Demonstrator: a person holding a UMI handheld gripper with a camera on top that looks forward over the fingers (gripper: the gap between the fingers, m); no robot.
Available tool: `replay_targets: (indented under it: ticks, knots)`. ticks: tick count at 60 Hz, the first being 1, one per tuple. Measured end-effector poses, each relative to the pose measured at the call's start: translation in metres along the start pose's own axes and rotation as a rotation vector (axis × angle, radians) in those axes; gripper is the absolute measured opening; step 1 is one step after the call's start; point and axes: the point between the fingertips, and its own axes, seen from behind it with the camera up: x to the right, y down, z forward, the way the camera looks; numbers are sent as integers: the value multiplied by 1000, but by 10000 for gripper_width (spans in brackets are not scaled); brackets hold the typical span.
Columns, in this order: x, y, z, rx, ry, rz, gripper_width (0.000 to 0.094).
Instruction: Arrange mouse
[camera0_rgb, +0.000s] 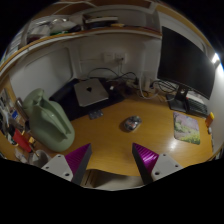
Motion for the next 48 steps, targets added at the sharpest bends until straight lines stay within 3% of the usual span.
replay_targets:
  ticks: [16,48]
  knots:
    - [58,6,14,37,115,117,861]
    - [75,1,118,172,133,148,858]
